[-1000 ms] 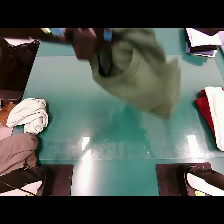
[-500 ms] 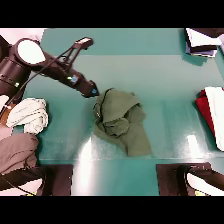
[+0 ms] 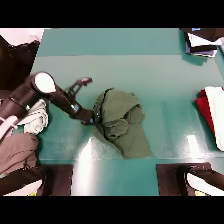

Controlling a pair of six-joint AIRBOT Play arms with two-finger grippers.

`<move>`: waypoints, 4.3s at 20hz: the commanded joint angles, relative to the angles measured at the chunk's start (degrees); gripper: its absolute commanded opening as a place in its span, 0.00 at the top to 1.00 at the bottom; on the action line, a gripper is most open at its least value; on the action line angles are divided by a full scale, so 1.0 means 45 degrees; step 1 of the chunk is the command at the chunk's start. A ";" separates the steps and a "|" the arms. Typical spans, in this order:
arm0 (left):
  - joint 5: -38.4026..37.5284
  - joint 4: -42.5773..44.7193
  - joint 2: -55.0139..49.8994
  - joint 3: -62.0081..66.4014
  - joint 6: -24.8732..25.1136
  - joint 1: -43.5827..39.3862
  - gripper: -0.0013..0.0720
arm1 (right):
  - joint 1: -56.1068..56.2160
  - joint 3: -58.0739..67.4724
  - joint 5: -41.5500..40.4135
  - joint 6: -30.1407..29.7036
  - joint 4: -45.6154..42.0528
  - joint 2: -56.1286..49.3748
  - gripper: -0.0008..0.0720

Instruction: Fold the shirts.

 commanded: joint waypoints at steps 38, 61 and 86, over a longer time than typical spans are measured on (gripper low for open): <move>0.3929 0.3988 0.3929 -0.3070 -0.3643 -0.0131 0.95 | 0.3497 -1.5431 -0.7422 0.0092 -0.0505 0.0097 0.13; -0.1583 0.8986 0.4245 0.9010 -0.2385 -0.0121 0.95 | -0.5532 -0.7674 -0.3687 -0.0112 -0.0243 0.7645 0.97; 0.6222 0.8208 0.1166 0.1355 -0.2501 0.0005 0.95 | -0.3215 -1.1336 -0.6960 -0.0287 -0.0262 0.1608 0.97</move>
